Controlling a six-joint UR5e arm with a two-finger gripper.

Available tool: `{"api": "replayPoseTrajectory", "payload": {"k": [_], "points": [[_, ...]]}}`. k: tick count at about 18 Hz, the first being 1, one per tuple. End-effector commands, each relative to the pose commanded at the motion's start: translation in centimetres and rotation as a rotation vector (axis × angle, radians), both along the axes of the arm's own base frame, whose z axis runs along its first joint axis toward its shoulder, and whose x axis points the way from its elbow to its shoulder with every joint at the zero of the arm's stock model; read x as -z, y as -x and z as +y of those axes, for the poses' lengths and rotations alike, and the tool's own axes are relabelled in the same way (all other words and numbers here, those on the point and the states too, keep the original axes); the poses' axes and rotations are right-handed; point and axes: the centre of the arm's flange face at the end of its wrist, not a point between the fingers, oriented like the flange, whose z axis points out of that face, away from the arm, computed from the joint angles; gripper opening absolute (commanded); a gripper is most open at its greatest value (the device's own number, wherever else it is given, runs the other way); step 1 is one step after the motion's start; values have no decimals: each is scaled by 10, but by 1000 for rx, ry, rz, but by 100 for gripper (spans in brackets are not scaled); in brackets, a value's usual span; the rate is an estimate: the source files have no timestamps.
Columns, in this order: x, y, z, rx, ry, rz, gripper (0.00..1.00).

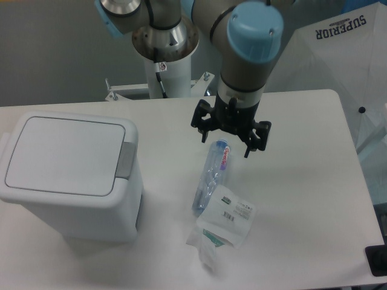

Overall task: Open the trash can
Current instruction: 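Carry the open gripper over the bottle toward the trash can's grey tab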

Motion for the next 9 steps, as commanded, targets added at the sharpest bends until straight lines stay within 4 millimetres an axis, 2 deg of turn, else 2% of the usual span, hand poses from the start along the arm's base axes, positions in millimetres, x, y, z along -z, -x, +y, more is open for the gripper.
{"api": "replayPoseTrajectory", "payload": {"k": [5,9], "points": [[4,-5,6,-30,7,-21,100],[0,-23,23,-121,-37,-77,100]]}}
